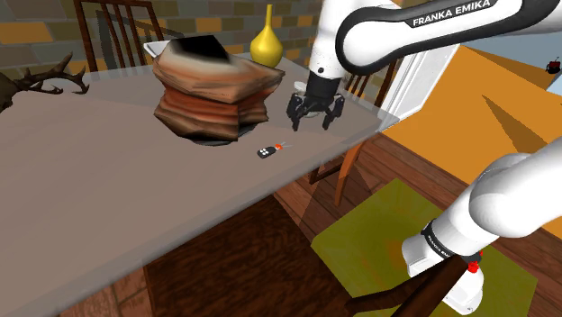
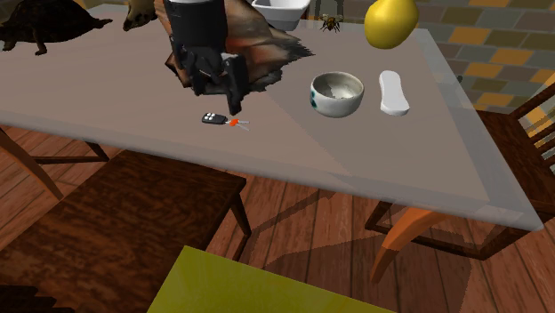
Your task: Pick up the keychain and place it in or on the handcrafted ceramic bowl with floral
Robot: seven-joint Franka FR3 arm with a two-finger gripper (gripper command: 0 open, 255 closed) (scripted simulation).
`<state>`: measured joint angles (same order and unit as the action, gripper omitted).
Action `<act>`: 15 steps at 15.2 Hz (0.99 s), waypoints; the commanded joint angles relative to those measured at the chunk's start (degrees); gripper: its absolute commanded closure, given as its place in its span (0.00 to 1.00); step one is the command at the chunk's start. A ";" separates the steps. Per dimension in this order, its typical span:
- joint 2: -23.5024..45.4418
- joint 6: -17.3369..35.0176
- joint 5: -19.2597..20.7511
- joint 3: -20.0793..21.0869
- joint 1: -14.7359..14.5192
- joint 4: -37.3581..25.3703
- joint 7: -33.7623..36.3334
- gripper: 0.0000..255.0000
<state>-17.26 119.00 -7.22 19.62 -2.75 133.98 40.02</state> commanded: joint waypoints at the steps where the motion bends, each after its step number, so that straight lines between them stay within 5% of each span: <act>1: 4.51 2.10 1.36 1.85 0.35 -2.39 4.12 0.00; 9: 23.91 7.10 11.68 5.95 -0.82 -14.99 21.77 0.00; 15: 26.66 10.60 13.37 5.50 -1.36 -13.92 23.17 0.00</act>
<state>8.98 128.73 5.86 25.15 -3.99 119.60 62.86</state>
